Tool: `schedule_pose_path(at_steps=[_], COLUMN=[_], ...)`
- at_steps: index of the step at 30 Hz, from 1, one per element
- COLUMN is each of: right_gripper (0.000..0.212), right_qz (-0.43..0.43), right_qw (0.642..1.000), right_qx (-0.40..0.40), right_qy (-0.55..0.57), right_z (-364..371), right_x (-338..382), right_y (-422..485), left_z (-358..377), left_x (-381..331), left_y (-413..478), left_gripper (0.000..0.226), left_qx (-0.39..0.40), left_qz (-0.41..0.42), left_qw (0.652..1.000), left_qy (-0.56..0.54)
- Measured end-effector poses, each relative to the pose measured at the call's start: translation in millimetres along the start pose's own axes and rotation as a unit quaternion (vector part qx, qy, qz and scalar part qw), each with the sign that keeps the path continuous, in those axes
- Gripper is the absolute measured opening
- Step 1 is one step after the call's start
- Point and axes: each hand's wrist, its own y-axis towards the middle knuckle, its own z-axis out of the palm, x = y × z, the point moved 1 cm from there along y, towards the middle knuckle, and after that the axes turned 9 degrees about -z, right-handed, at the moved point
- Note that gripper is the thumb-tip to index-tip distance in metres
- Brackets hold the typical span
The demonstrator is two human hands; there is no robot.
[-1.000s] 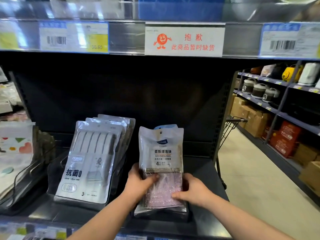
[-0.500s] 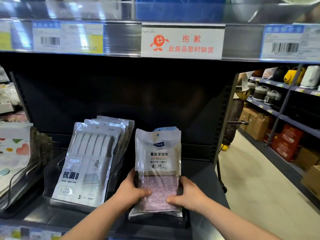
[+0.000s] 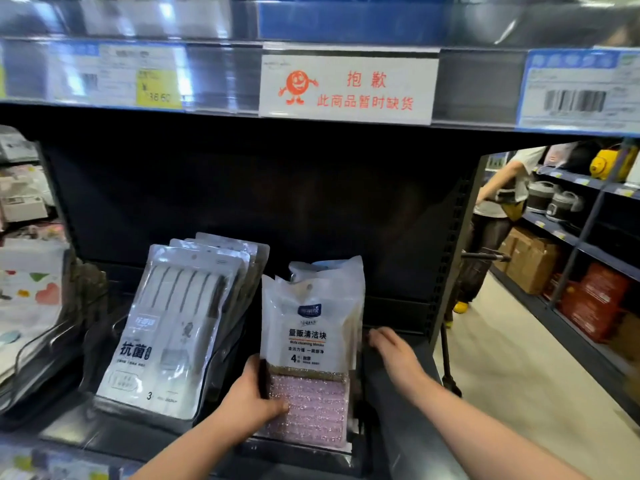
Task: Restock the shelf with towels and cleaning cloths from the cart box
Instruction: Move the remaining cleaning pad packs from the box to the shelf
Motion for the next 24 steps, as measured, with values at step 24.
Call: schedule_pose_path(at_steps=[24], right_gripper=[0.065], right_qz=[0.036], right_qw=[0.989], right_qx=[0.087], right_qy=[0.116], right_z=[5.4], right_x=[1.2], right_y=[106.9], left_z=[19.8], left_x=[-28.7], left_y=[-15.1], left_gripper=[0.105], left_qx=[-0.141], left_qz=[0.043], left_qw=[0.975], left_qy=[-0.166])
